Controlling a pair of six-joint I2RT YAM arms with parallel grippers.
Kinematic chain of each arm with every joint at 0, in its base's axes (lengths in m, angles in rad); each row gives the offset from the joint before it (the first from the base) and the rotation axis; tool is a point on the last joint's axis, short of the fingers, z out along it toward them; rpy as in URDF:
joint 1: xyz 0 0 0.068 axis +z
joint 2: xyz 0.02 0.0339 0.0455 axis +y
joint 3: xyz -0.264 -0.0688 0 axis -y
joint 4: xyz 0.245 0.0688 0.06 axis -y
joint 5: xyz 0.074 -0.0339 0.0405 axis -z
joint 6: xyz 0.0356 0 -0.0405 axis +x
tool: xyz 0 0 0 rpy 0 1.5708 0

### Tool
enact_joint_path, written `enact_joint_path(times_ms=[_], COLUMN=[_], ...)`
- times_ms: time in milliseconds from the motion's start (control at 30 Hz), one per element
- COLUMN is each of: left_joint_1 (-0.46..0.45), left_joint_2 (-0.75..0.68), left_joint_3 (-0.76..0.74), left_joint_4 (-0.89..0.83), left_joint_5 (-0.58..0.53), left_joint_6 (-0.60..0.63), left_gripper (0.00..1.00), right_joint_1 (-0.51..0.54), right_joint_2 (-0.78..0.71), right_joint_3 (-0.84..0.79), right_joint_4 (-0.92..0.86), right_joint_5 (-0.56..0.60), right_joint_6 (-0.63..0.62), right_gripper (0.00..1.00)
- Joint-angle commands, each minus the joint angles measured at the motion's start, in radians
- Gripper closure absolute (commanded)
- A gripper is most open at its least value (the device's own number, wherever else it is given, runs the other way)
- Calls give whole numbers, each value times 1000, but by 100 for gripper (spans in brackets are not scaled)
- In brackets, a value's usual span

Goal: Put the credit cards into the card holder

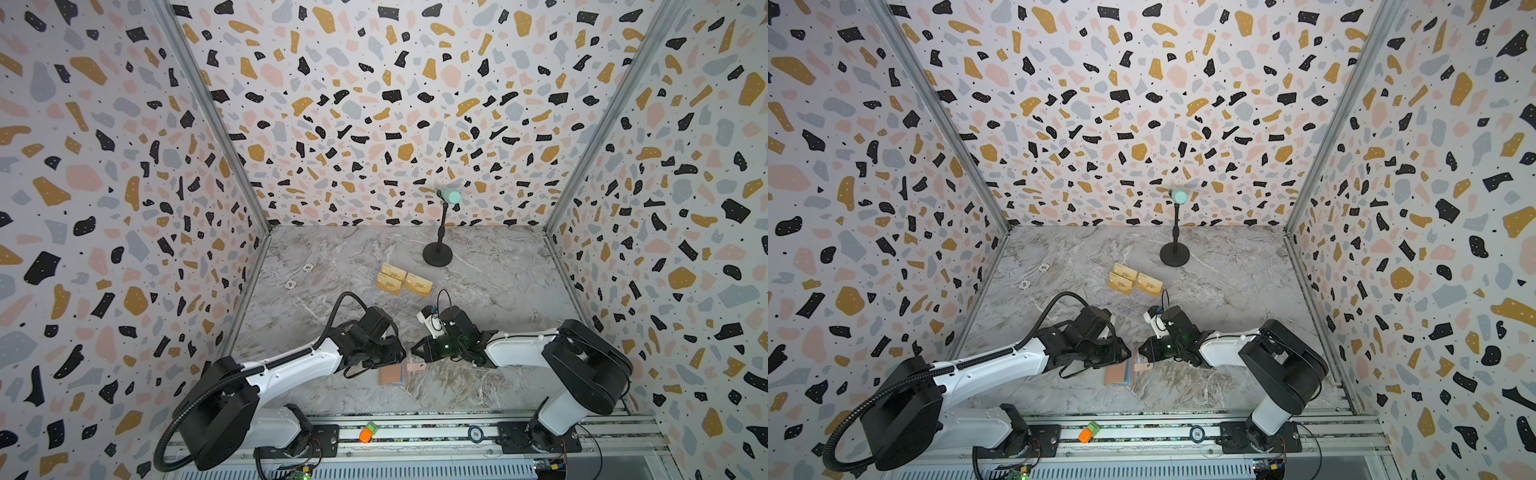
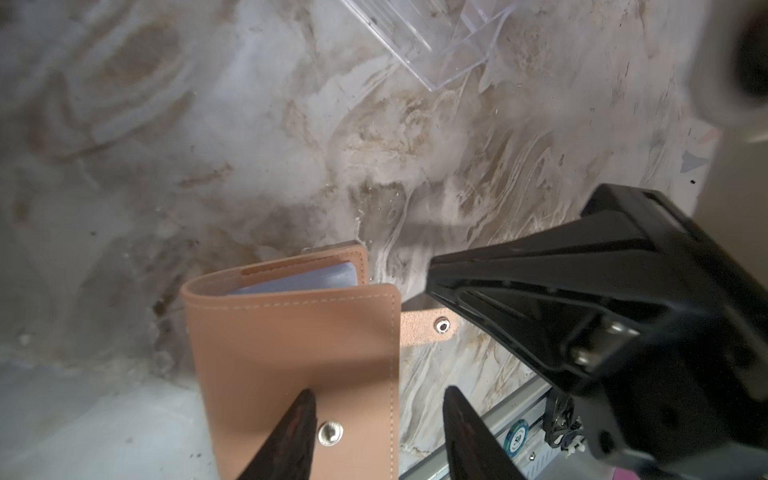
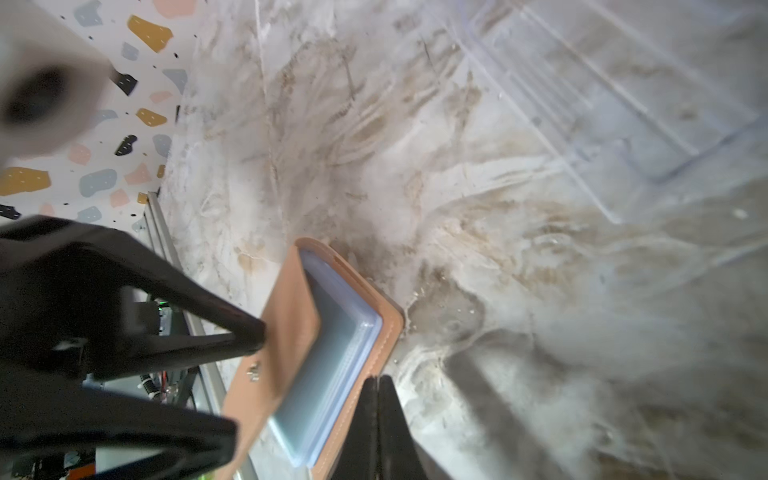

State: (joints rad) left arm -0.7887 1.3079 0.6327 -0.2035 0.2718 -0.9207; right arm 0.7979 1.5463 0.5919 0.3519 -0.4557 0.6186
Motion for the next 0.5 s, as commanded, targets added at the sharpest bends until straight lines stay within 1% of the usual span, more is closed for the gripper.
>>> enact_joint_path(times_ms=[0,133,267,367,467], left_joint_1=[-6,-4,-4,-4,-4], left_joint_2=[-12,-12,-15,-16,-30], left_joint_3=[-41,-81,-125,-151,-179], left_joint_4=[150,214,245,264,268], left_joint_5=[10,-2,-37,-50,-80], left_joint_6=[-39,-61,-86,-104,-128], left_gripper=[49,50,51,53,54], right_joint_1=[16,78,141,161,168], right_joint_2=[-77,-106,-104,-80,-44], right_joint_3=[-34,-51,-68,-75,-53], right_joint_4=[-27,-7,32,80,92], right_joint_5=[-6,-37,-33,-32,-34], right_joint_6=[-3,24,69,100,105], right_gripper=[94,95,96,96,97])
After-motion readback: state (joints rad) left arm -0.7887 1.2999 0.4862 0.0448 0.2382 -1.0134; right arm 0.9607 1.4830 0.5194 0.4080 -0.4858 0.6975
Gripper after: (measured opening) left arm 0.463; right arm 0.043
